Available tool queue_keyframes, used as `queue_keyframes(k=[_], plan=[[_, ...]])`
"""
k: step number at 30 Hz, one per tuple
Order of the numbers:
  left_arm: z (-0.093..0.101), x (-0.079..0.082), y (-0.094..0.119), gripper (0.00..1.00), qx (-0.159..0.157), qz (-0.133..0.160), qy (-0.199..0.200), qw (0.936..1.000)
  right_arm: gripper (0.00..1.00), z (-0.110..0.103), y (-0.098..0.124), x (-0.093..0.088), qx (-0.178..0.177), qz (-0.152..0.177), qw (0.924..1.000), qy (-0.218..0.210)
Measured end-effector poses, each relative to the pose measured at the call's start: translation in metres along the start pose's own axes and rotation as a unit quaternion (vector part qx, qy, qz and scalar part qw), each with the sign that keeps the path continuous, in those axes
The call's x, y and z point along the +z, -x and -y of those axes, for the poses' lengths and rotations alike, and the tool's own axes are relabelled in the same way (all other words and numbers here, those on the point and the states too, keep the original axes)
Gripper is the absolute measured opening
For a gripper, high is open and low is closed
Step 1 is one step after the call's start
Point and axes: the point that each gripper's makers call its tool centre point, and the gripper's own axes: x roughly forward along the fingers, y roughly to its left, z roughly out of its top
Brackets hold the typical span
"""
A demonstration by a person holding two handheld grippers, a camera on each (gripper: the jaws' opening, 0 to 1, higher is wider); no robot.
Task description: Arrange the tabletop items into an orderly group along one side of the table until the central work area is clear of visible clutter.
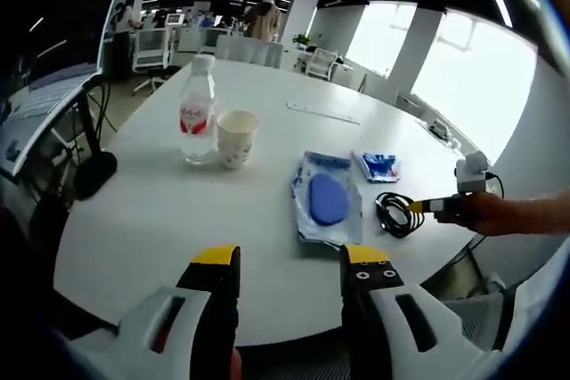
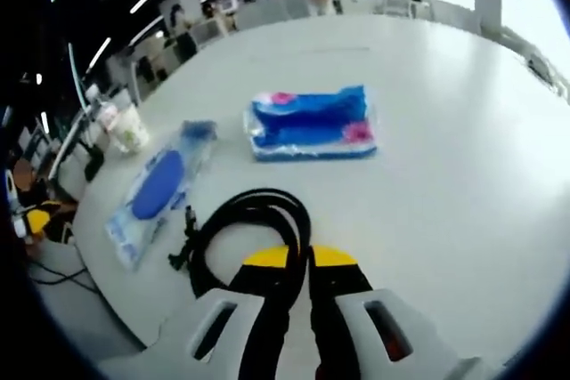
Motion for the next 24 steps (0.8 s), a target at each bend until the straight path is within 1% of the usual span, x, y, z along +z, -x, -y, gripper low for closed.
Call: queue_keyframes(k=[3, 6, 7, 9, 14, 24], plan=[[0.001, -0.001, 0.0, 0.44, -0.001, 0.0, 0.002, 1.0, 0.06, 0.003, 0.002, -0.002, -0.007, -0.001, 1.0, -0.001], [0.001, -0.001, -0.001, 0.44, -0.002, 0.0, 0.005, 1.0, 0.05, 0.003, 0.005, -0.001, -0.004, 0.001, 1.0, -0.001], [0.001, -0.002, -0.001, 0.43, -0.002, -0.001, 0.005, 1.0, 0.05, 0.004, 0.005, -0.001, -0.004, -0.001, 1.0, 0.009], [0.002, -0.003, -0.002, 0.43, -0.004, -0.003, 0.006, 1.0, 0.06, 0.004, 0.007, -0.001, -0.005, -0.002, 0.9999, 0.013], [0.004, -0.003, -0.003, 0.43, -0.006, -0.004, 0.006, 1.0, 0.05, 0.008, 0.009, 0.001, -0.009, 0.004, 0.9999, 0.006], [0.005, -0.007, -0.006, 0.42, -0.011, -0.008, 0.016, 0.9998, 0.04, 0.004, 0.011, -0.008, -0.009, 0.001, 0.9999, -0.006]])
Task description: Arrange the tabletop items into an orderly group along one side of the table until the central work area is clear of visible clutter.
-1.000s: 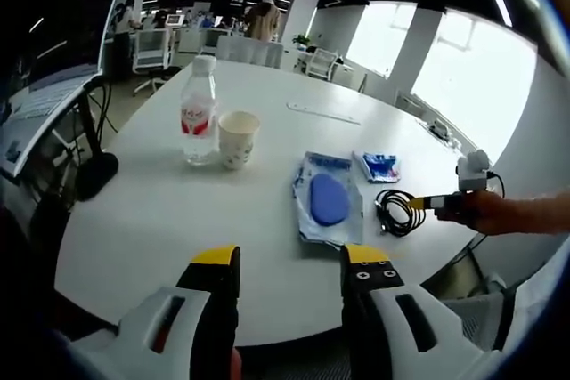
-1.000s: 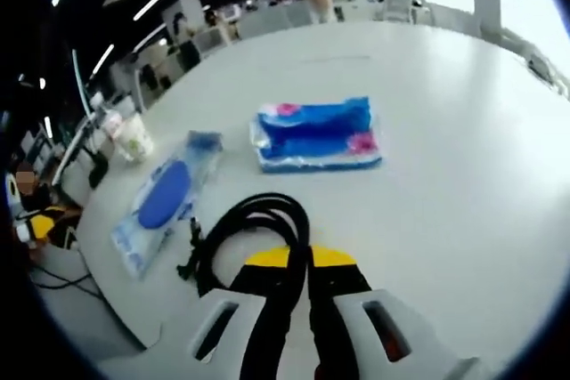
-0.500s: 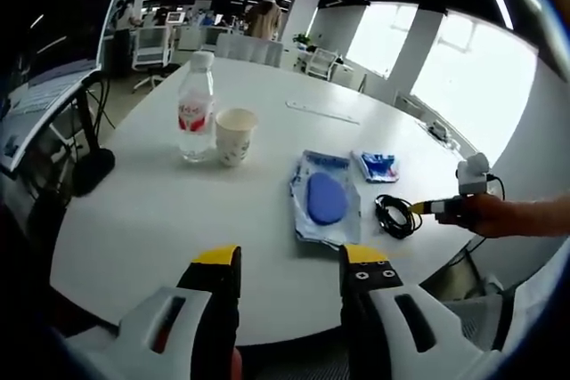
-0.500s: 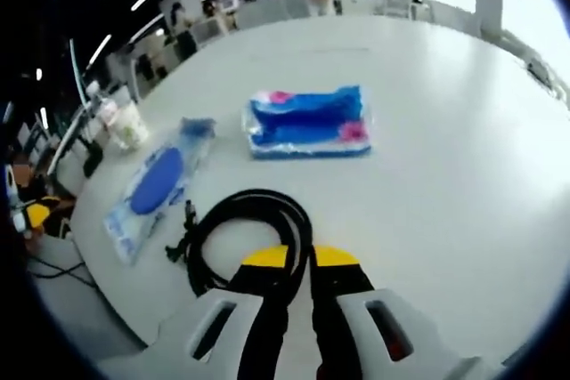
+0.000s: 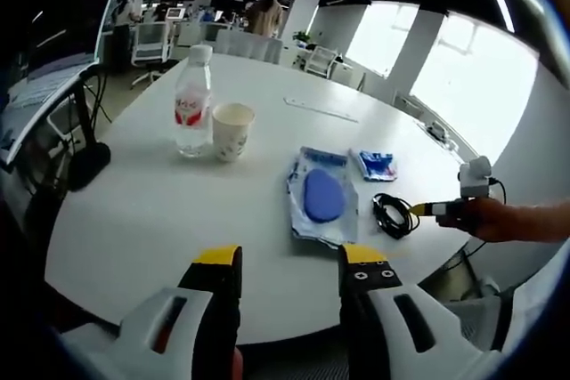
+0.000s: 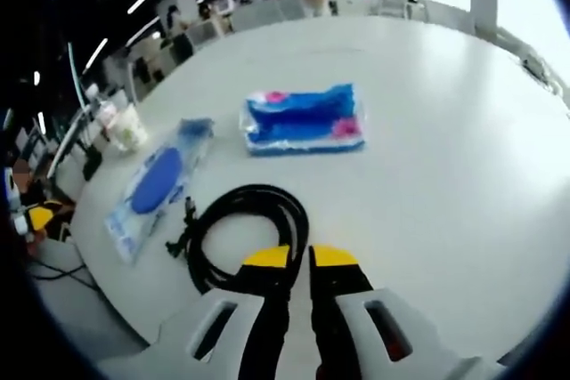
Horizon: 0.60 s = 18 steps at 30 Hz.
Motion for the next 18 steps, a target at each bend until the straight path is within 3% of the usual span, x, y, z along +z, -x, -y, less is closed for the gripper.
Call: queue_keyframes(k=[18], plan=[[0.014, -0.017, -0.013, 0.4, -0.015, -0.018, 0.017, 0.9996, 0.05, -0.004, 0.0, -0.002, 0.009, -0.006, 0.9995, 0.031]])
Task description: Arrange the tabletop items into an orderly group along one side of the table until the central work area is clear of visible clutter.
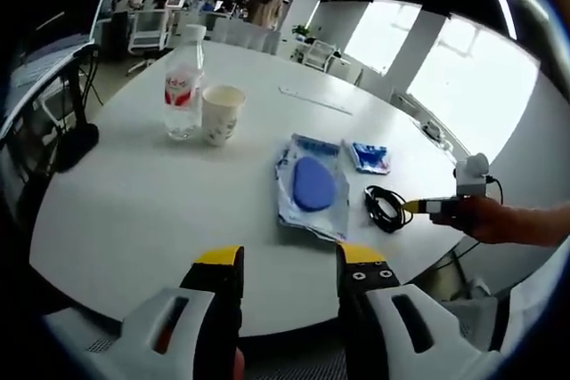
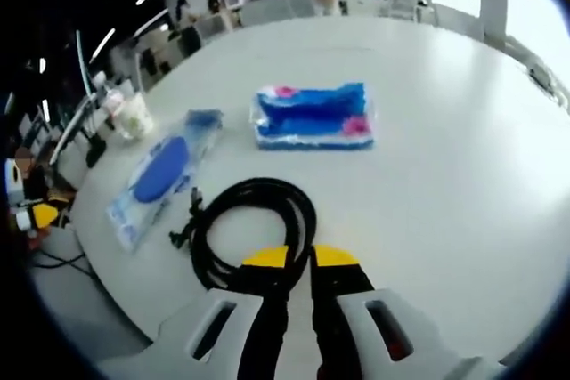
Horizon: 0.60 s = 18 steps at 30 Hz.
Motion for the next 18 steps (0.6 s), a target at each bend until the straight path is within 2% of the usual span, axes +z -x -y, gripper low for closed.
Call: queue_keyframes(k=[12, 18], plan=[[0.015, -0.002, -0.017, 0.4, -0.006, -0.006, 0.003, 1.0, 0.06, -0.001, -0.003, 0.01, 0.019, -0.001, 0.9996, 0.019], [0.022, -0.008, -0.03, 0.39, -0.011, -0.02, 0.011, 0.9997, 0.06, -0.003, -0.007, 0.02, 0.033, 0.002, 0.9988, 0.035]])
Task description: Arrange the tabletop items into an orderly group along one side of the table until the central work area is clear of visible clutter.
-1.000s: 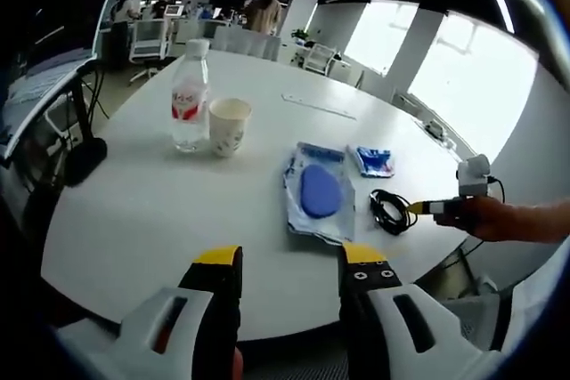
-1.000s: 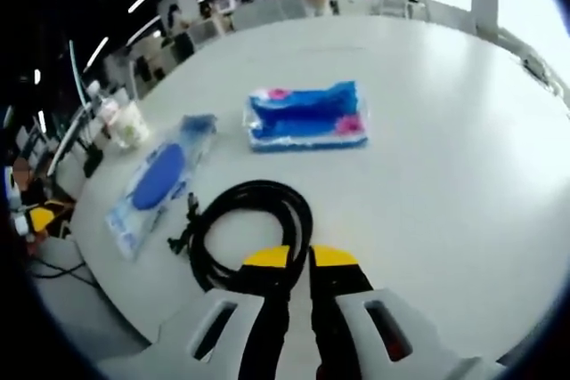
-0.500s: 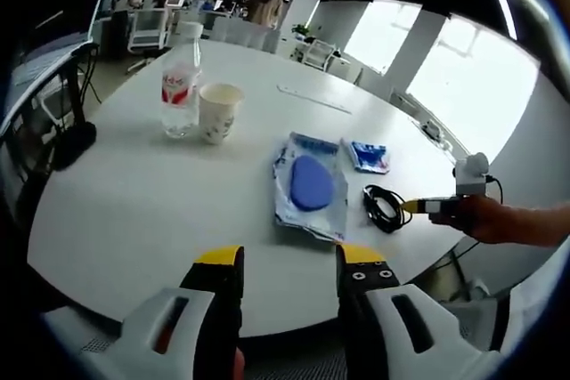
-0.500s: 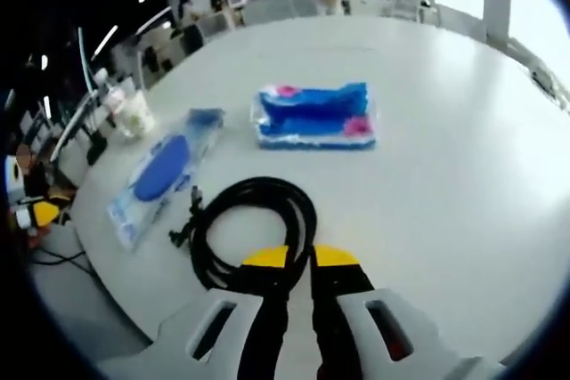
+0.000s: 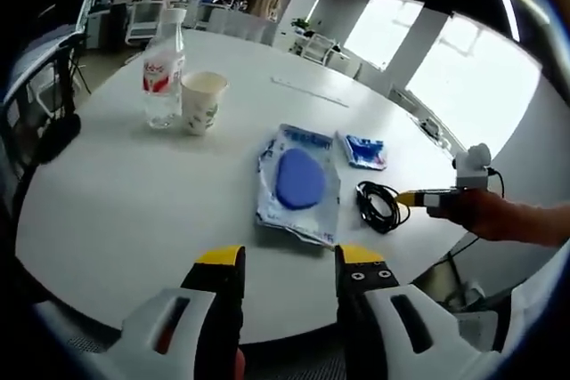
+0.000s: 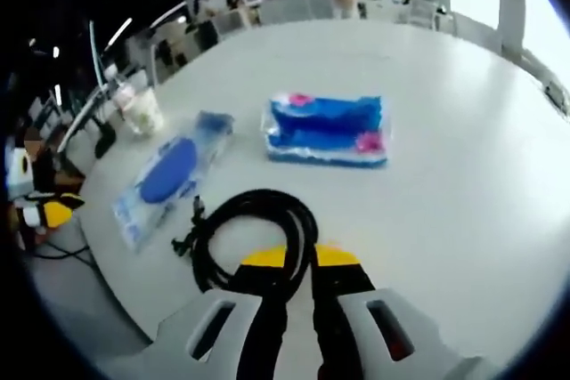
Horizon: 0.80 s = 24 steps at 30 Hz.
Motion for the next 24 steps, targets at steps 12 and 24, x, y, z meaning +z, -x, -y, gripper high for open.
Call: queue_keyframes(k=[12, 24], plan=[[0.014, -0.004, -0.02, 0.4, -0.018, -0.008, 0.018, 0.9996, 0.05, -0.007, -0.007, 0.038, 0.019, 0.017, 0.9988, 0.042], [0.027, -0.005, -0.026, 0.28, -0.039, -0.007, 0.021, 0.999, 0.06, -0.045, -0.032, 0.074, 0.064, 0.021, 0.9934, 0.094]])
